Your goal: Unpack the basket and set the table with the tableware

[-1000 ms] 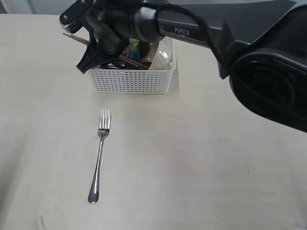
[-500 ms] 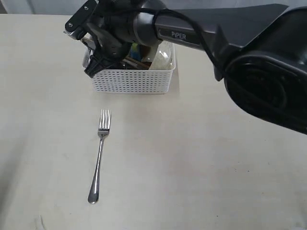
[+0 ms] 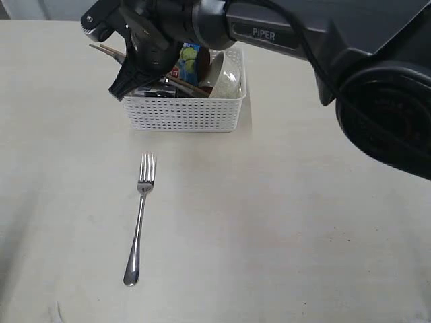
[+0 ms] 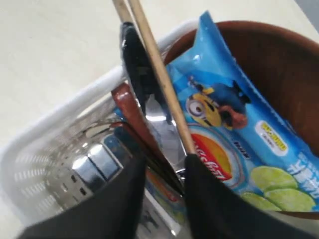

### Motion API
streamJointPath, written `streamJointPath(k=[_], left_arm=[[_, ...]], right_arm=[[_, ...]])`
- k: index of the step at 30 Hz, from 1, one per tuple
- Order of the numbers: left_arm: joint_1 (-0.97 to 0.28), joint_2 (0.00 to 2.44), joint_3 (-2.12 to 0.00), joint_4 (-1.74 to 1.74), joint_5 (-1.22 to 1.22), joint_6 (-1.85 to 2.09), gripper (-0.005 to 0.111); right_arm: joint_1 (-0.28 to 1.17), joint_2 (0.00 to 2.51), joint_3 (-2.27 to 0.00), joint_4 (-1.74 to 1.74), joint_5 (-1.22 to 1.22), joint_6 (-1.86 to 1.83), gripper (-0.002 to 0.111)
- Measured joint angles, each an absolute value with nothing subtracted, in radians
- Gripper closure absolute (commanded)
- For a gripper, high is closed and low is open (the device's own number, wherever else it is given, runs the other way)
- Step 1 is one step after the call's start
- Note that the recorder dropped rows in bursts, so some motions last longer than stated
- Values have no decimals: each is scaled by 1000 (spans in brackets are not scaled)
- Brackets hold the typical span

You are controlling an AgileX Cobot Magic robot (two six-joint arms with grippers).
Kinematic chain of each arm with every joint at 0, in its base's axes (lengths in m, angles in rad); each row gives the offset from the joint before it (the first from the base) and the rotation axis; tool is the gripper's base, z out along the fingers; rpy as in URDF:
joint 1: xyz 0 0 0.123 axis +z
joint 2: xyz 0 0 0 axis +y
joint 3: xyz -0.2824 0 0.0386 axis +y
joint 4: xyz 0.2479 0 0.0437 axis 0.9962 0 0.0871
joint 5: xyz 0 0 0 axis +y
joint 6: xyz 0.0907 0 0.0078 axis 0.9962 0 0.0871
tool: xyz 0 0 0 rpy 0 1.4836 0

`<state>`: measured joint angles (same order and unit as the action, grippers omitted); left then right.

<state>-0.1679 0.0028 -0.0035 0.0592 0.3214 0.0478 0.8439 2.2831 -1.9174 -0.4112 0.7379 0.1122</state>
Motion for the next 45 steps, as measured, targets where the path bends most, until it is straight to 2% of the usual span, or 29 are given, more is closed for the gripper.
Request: streamJointPath(k=[1,20,21,23,24,26,27,37,45], left_arm=[[-168,3,-3,59,321,48,107],[-168,3,-3,59,321,48,107],[-168,3,-3,59,321,48,107],[-168,3,-3,59,321,48,107],[-168,3,-3,59,321,48,107],[-168,3,-3,59,321,48,107],[-168,3,-3,59,321,48,107],[-168,3,-3,59,321,48,107],[-168,3,-3,59,321,48,107]], right_arm=[[844,2283,-1917,-406,738,107,50],[844,2323,-1921,-444,688,169,56],[844,2328,-1925,-453,684,173,58],[844,2334,-1927,-485,683,198,74],[844,2336,-1927,-502,683,213,87],[844,2346,-1927,-554,715,230,107],[844,2353,-1927,-571,740,232,108],[839,2366,-1921,-608,899,237,109],[682,2283,-1919,-421,990,213,109]])
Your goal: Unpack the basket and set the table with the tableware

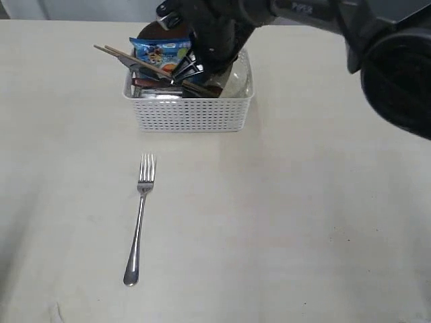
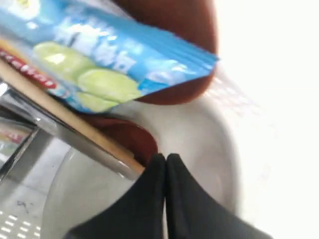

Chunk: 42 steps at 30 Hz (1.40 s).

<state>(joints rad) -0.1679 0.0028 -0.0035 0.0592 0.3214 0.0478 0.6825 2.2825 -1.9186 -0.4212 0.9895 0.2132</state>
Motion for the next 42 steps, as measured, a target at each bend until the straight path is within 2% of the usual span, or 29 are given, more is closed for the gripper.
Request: streamJointPath(k=[15,30,42], left_arm=[[-168,3,-3,59,321,48,107],[-168,3,-3,59,321,48,107],[-168,3,-3,59,321,48,107]], right_arm=[[583,2235,-1893,-326,1188,53,109],[444,1928,-1363,-314,1004,32,109],[425,1816,-1291,-91,1045,-147,109]])
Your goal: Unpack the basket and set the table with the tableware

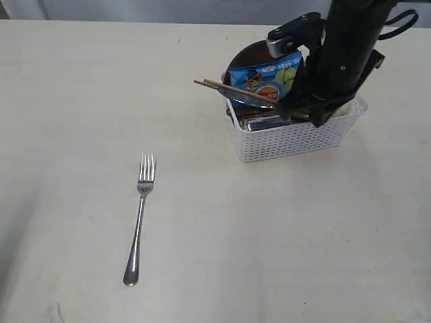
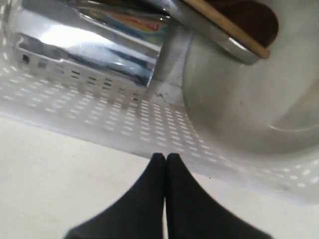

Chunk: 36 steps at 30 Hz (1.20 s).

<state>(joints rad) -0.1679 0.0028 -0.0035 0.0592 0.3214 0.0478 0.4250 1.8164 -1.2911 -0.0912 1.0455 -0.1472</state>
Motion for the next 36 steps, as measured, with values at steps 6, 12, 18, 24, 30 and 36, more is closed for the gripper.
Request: streamJointPath(k=[6,12,18,24,30,36], left_arm=[[-168,3,-3,59,321,48,107],[-168,3,-3,59,321,48,107],[-168,3,-3,59,321,48,107],[-168,3,-3,59,321,48,107],[-168,3,-3,59,321,48,107],[-168,3,-3,59,321,48,107]], right_arm=[[425,1816,-1290,-80,889,-111,109],[425,1825,-1290,-75,787,-15,109],[425,1841,-1279,-101,883,0,109],[425,1806,-1192,-113,872,0,109],[425,1736,-1105,-85,890,0,109],[425,1650,-1060,-18,962,-10,109]])
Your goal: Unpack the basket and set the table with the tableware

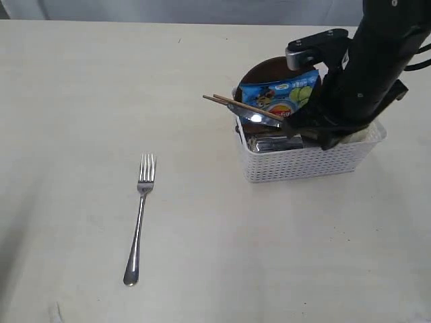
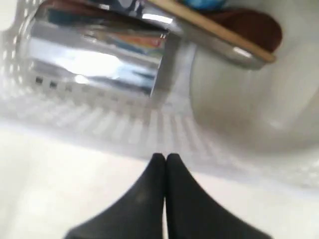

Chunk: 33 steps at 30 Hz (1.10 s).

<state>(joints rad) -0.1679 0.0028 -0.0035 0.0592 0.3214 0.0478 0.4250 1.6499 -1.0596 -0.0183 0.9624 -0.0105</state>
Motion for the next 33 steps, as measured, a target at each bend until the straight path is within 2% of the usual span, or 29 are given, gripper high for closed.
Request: streamJointPath(k=[7,13,15,19,20,25,30,33], left_arm=[[-168,3,-3,59,321,48,107],[-168,3,-3,59,321,48,107],[-168,3,-3,59,321,48,107],[-168,3,-3,59,321,48,107],[-168,3,-3,59,321,48,107],[-168,3,-3,59,321,48,107],[-168,3,-3,59,321,48,107],[-168,3,-3,59,321,48,107]], right_arm=[[425,1642,-981,0,1003,-55,109],[425,1560,-979,91,898,-133,106],[425,1524,-979,137,849,-179,94],[425,1481,-979,234,739,-269,53],[425,1481,-979,250,715,-281,50],[493,1523,-979,196,616,-302,61],[599,1596,-979,50,534,-265,61],[611,1638,-988,-39,501,-207,61]])
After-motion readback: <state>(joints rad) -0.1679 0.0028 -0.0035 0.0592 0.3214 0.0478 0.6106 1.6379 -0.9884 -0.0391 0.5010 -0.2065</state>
